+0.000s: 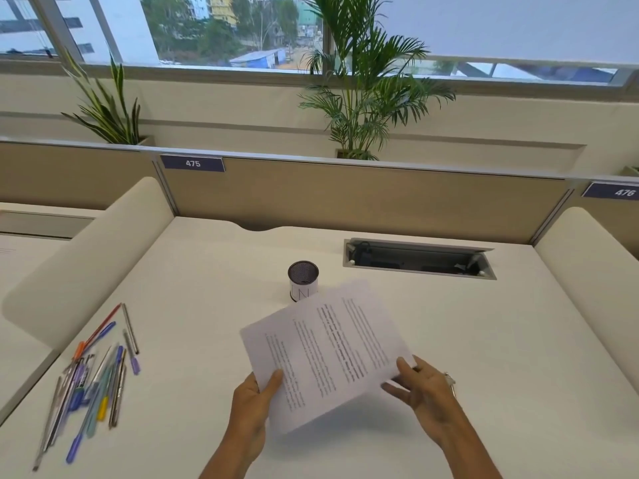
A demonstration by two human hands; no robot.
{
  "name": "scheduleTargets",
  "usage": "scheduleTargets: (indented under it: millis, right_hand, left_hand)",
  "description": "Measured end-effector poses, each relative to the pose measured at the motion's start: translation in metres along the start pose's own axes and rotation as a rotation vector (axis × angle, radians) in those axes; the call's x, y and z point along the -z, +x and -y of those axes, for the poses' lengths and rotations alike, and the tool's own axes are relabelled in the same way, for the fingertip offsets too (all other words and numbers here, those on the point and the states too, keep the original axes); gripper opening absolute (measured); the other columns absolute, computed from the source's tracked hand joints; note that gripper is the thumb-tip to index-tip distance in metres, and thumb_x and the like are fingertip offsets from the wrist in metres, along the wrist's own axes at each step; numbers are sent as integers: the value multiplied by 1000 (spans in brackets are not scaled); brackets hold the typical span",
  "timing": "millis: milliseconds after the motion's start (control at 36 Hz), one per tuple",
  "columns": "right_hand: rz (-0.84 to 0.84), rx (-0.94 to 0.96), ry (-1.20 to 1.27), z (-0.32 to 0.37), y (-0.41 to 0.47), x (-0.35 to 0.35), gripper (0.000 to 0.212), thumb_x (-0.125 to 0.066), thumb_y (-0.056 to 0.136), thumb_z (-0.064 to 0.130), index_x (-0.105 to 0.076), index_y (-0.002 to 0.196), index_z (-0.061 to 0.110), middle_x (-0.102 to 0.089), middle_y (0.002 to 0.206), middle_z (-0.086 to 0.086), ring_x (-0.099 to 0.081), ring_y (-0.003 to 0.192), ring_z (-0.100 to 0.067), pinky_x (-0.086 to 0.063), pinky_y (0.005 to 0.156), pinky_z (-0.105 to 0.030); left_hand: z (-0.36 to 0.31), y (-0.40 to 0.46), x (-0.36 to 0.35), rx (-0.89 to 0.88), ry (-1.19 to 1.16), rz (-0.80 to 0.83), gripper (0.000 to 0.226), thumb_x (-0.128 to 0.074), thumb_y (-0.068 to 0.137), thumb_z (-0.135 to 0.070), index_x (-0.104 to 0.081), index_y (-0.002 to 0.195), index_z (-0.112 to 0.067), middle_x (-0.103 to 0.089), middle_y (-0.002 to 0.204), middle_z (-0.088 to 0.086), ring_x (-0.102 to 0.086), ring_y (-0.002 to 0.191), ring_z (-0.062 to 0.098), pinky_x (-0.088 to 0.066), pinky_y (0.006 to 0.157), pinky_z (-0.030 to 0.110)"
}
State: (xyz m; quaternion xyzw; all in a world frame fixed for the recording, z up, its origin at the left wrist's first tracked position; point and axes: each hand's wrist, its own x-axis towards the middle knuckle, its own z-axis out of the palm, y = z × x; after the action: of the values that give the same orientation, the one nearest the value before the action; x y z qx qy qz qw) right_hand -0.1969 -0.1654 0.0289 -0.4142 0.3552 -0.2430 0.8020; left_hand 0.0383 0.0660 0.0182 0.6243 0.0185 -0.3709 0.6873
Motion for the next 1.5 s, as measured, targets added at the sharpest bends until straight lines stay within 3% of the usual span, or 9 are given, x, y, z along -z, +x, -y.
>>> scheduleTargets:
  millis: [139,333,472,750,861,1000,1167,1361,1500]
  right_hand:
    - [-57,57,20,-19,-5,-48,43,-81,91,19,-71,131,8,-76,129,-18,-73,117,-39,-62,95,-52]
    - [-299,82,-175,-33,-8,-81,32,-79,93,8,-73,122,20,-83,113,3,-79,105,-23,-64,94,-49]
    - [-271,138,-331,-8,-9,-66,23,-79,93,8,-75,106,27,-84,97,14,-80,87,-7,-63,64,-20]
    - [-123,283,-471,31,-10,-63,17,-77,96,17,-79,105,32,-84,103,11,-81,92,-15,-66,69,-26]
    - [-119,395,-487,35,-17,-76,13,-75,90,34,-81,99,41,-83,100,11,-79,90,-12,-64,70,-23]
    - [-159,500,-491,23,-19,-75,19,-75,95,28,-80,103,44,-83,100,14,-77,91,-5,-58,73,-13]
    - [-176,408,-568,-16,-13,-61,29,-76,96,22,-80,91,50,-82,89,14,-76,81,-1,-54,68,-13]
    - [-254,458,-537,-16,-10,-59,8,-75,93,44,-79,100,43,-82,94,14,-76,87,-3,-55,69,-10]
    - [-202,365,-620,-31,-5,-47,18,-78,96,27,-80,92,45,-81,90,13,-76,83,-6,-57,68,-18]
  left_hand:
    - [17,-21,-20,102,-247,45,38,-79,90,-17,-72,128,-21,-83,122,3,-82,103,25,-69,74,40]
    - [46,-25,-28,177,-200,133,59,-88,70,-11,-72,127,-17,-83,120,10,-81,103,34,-68,73,45]
    - [18,-6,-7,58,-121,148,59,-87,77,-14,-71,134,-19,-81,126,9,-79,111,29,-67,78,41]
    - [-57,0,-35,-180,240,408,43,-84,93,-26,-74,134,-23,-81,126,2,-79,115,23,-66,89,31]
    - [-71,-2,-55,-258,221,369,31,-88,85,-38,-84,116,-33,-84,119,0,-82,104,22,-67,82,30]
    - [-63,0,-56,-329,242,305,22,-84,90,-40,-85,110,-32,-85,111,-2,-82,97,20,-66,79,28]
    - [-28,0,-49,-228,309,213,9,-80,95,-25,-88,99,-26,-86,102,-2,-82,99,24,-64,83,29]
    - [-28,-7,-53,-246,265,226,12,-77,95,-34,-86,102,-36,-86,103,-4,-81,93,14,-64,79,23]
    - [-12,-6,-52,-179,280,196,12,-77,98,-28,-88,99,-31,-86,100,-1,-81,95,24,-66,80,30]
